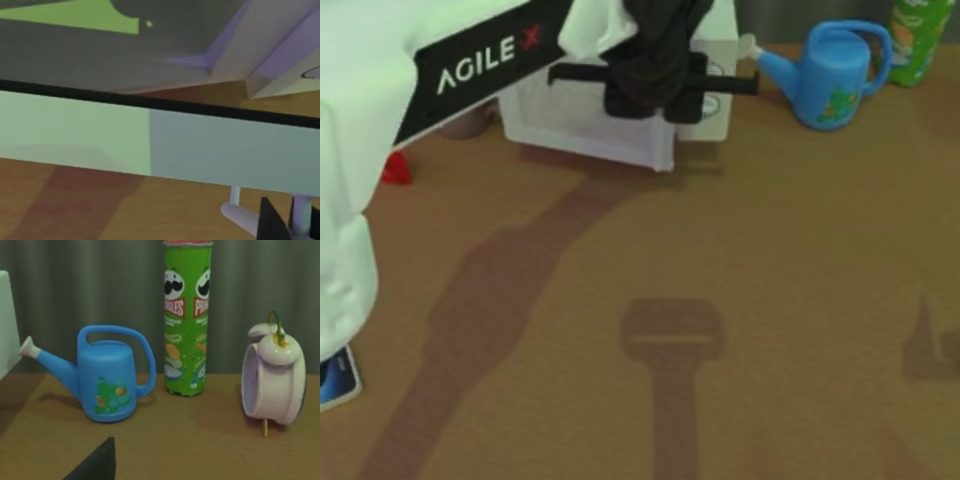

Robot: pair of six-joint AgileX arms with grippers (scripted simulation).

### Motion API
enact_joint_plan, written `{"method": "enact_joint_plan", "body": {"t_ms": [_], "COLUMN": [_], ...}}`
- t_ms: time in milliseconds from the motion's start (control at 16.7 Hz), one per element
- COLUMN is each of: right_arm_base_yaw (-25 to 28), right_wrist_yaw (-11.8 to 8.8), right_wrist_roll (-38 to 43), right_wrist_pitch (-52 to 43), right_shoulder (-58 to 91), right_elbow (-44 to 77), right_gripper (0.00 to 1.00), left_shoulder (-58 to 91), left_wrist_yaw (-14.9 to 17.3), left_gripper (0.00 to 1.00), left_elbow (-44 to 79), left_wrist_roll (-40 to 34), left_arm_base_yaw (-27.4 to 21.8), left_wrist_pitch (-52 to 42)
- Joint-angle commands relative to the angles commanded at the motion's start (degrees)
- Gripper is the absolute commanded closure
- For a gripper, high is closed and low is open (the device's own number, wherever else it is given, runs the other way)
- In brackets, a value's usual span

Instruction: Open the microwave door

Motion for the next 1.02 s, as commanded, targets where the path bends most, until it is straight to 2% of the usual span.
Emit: {"method": "enact_joint_plan", "body": {"t_ms": [240, 1020], "right_arm_base_yaw": [0.00, 0.00], "right_wrist_yaw": [0.00, 0.00], "right_wrist_roll": [0.00, 0.00], "right_wrist_pitch": [0.00, 0.00], "right_shoulder": [0.00, 0.00], "right_elbow": [0.00, 0.00], "right_gripper": [0.00, 0.00], "left_shoulder": [-2.65, -2.74], "left_wrist_yaw": [1.25, 1.30], "left_gripper": [1.00, 1.00], "left_elbow": [-4.73, -4.92], "left_wrist_roll": [2.83, 2.98], "left_arm_base_yaw": [0.49, 0.50], "left_wrist_pitch": [2.34, 2.42]}}
